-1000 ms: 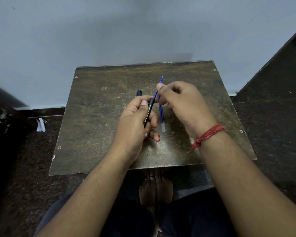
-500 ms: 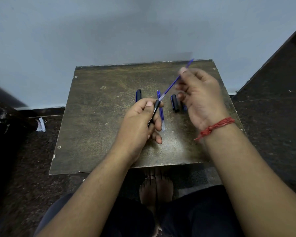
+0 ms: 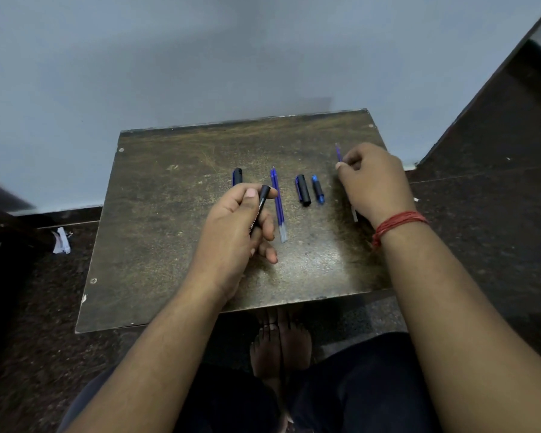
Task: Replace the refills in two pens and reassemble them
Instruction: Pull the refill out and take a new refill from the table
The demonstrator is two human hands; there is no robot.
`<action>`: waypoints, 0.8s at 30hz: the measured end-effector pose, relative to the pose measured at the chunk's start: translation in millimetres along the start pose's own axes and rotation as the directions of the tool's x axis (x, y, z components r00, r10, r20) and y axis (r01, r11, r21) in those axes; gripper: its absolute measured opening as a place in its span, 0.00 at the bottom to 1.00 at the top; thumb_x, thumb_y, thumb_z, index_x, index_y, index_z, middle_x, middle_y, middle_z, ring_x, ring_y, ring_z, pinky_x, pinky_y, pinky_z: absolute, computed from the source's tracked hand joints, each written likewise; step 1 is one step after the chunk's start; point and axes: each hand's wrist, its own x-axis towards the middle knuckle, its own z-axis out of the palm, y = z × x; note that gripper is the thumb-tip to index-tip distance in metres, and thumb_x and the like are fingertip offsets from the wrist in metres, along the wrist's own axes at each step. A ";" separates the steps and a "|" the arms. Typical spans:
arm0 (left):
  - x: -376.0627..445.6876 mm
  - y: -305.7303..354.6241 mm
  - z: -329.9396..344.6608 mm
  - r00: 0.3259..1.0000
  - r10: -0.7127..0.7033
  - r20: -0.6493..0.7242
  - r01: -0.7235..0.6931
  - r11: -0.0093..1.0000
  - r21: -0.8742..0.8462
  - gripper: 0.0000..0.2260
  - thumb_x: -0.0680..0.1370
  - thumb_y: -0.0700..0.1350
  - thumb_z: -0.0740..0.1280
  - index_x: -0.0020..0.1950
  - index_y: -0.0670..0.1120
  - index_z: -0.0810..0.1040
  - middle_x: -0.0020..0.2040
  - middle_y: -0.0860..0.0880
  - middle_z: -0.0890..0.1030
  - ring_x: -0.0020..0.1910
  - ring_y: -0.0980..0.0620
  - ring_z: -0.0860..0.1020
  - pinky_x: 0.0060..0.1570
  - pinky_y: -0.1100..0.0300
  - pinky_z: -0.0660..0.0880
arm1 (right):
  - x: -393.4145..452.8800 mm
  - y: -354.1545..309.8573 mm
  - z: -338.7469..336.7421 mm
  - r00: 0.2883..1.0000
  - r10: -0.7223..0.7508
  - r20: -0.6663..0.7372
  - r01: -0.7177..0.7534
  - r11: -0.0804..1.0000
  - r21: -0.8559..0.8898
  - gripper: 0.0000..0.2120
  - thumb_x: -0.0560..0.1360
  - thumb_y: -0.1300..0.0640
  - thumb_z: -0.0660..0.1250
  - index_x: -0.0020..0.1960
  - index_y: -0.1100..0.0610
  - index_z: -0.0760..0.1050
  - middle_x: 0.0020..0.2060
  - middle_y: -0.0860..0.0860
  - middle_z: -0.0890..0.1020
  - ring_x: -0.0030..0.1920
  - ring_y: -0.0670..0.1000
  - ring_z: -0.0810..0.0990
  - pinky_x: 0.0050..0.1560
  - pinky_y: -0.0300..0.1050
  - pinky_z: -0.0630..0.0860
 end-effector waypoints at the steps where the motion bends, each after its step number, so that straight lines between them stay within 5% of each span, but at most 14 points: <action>1: 0.4 -0.3 -0.1 1.000 0.001 -0.004 -0.001 1.000 0.003 0.14 0.86 0.44 0.54 0.54 0.42 0.78 0.28 0.47 0.73 0.19 0.57 0.63 0.23 0.60 0.70 | -0.9 -1.0 1.1 1.000 -0.003 0.015 0.004 0.999 -0.053 0.04 0.77 0.50 0.66 0.47 0.49 0.76 0.41 0.49 0.80 0.46 0.54 0.79 0.49 0.47 0.77; 15: 3.1 -2.7 -3.3 0.999 0.018 -0.026 -0.018 1.000 0.010 0.14 0.86 0.44 0.54 0.54 0.42 0.78 0.29 0.47 0.74 0.19 0.57 0.63 0.24 0.59 0.71 | -8.9 -15.4 -3.2 0.999 -0.010 0.037 0.015 0.989 -0.147 0.07 0.78 0.52 0.65 0.53 0.53 0.76 0.48 0.52 0.82 0.51 0.56 0.79 0.52 0.52 0.78; 19: 3.8 -1.7 -5.6 0.998 0.020 -0.052 -0.021 1.000 -0.014 0.13 0.86 0.44 0.55 0.54 0.43 0.78 0.29 0.47 0.73 0.20 0.55 0.62 0.24 0.59 0.71 | -16.4 -32.5 -6.5 0.989 -0.130 -0.065 0.129 0.992 -0.012 0.05 0.79 0.51 0.65 0.50 0.51 0.77 0.44 0.48 0.80 0.46 0.51 0.79 0.47 0.47 0.76; 24: 9.3 0.0 -9.6 0.993 0.008 -0.121 -0.022 0.992 -0.120 0.13 0.85 0.43 0.55 0.52 0.41 0.77 0.28 0.46 0.72 0.20 0.56 0.62 0.23 0.61 0.70 | -31.8 -51.7 11.5 0.950 -0.297 0.097 0.310 0.931 -0.193 0.05 0.79 0.51 0.65 0.48 0.51 0.77 0.44 0.48 0.79 0.48 0.52 0.78 0.44 0.45 0.71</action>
